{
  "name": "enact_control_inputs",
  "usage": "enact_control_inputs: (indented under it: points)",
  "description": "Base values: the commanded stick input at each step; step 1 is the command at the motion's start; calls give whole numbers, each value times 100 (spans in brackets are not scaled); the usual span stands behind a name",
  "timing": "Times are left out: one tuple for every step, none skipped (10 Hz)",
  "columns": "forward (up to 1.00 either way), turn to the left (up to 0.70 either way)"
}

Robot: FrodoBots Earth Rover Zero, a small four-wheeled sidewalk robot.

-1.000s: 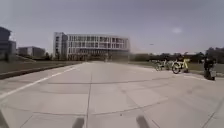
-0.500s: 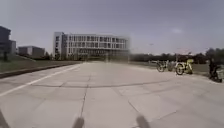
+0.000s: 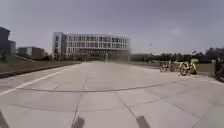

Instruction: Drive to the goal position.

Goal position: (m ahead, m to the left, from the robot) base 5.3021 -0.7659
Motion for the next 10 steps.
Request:
enact_control_inputs:
  points:
    - [70,0]
    - [70,0]
    - [70,0]
    - [70,0]
    - [70,0]
    - [70,0]
    - [70,0]
    - [70,0]
    - [70,0]
    - [70,0]
